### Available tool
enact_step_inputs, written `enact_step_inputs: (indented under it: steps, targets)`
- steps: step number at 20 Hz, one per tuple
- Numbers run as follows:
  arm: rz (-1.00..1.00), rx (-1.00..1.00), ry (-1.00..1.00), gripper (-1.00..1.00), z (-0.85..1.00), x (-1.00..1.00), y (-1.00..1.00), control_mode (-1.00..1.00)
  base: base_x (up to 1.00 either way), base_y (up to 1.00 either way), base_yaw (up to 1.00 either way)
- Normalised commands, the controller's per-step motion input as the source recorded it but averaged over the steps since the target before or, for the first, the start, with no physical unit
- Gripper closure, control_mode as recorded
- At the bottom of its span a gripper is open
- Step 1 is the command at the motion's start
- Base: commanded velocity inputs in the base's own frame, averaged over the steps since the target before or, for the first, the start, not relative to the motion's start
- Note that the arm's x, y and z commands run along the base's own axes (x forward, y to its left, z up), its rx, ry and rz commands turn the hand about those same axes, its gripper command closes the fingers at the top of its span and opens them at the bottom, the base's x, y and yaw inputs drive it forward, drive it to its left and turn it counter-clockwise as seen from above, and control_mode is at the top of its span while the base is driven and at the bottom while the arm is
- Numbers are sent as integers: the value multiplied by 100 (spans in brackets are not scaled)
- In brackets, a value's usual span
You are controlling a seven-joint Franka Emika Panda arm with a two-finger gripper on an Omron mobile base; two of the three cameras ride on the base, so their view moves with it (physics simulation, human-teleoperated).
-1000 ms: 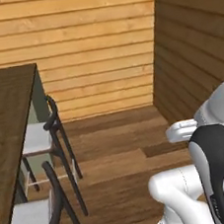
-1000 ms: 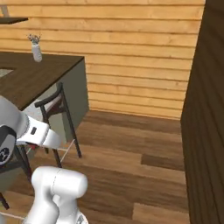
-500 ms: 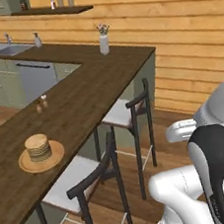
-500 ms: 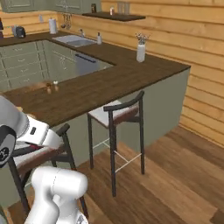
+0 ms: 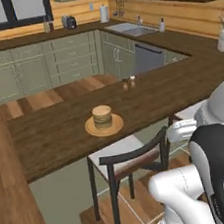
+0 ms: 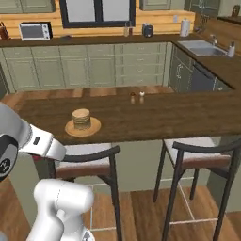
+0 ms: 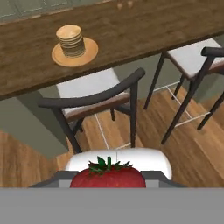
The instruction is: Take the strawberry from the fridge and place it on top of the pancake, located on the dining counter.
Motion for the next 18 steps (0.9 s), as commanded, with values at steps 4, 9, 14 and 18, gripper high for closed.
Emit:
enact_step_inputs:
  steps: [4, 9, 14, 18]
  targets:
    - [0, 0, 0, 100, 0, 0, 0, 100, 55, -29, 86]
    - [0, 0, 0, 100, 0, 0, 0, 100, 51, -6, 47]
    - [0, 0, 0, 100, 0, 0, 0, 100, 46, -26, 0]
    - [0, 0, 0, 100, 0, 0, 0, 100, 22, -3, -46]
